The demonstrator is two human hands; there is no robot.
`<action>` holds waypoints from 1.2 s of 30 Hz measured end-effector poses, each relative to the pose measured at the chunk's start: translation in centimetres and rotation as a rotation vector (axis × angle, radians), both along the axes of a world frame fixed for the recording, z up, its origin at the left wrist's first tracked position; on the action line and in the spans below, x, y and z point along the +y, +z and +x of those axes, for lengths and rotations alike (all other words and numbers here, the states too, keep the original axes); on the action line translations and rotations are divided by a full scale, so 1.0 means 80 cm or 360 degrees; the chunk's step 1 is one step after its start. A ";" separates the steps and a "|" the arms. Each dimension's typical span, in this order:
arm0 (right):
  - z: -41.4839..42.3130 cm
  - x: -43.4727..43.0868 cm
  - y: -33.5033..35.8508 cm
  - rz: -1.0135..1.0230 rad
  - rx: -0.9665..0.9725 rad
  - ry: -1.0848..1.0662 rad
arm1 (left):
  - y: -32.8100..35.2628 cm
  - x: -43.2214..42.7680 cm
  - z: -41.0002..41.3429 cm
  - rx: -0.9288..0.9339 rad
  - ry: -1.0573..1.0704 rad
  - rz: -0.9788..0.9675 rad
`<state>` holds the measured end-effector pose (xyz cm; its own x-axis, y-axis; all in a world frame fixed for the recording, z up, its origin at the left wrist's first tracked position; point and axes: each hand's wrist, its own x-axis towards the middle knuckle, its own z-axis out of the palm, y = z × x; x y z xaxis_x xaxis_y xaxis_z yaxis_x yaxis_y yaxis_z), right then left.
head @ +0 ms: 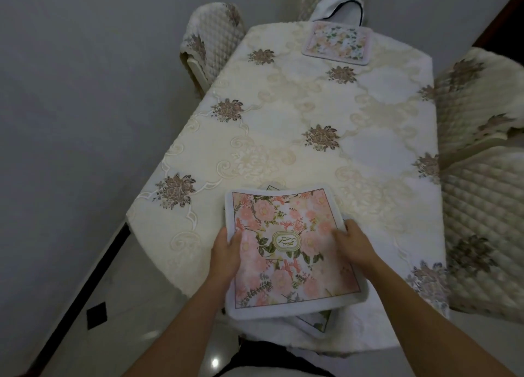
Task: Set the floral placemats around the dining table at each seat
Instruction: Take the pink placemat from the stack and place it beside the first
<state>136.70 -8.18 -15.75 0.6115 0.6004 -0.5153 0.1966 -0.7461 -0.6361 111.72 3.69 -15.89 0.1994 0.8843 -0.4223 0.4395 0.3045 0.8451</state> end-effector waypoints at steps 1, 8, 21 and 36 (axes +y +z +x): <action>0.001 0.000 0.005 0.0050 0.0005 -0.0051 | 0.007 0.005 0.003 -0.0018 -0.0012 0.0035; 0.025 0.004 0.081 0.0472 0.0082 -0.0287 | 0.081 0.048 0.035 0.0069 -0.0345 0.0484; 0.007 -0.024 0.119 0.0637 0.0001 -0.0442 | 0.137 0.056 0.042 -0.0088 -0.0474 0.0705; -0.122 0.076 0.098 0.0649 0.0151 0.0174 | 0.121 0.038 -0.155 -0.0035 0.0247 0.0463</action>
<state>126.94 -2.09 -7.93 0.4943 0.8252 -0.2734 0.1870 -0.4081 -0.8936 99.32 6.76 -6.21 0.0594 0.9877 -0.1447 0.3873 0.1108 0.9153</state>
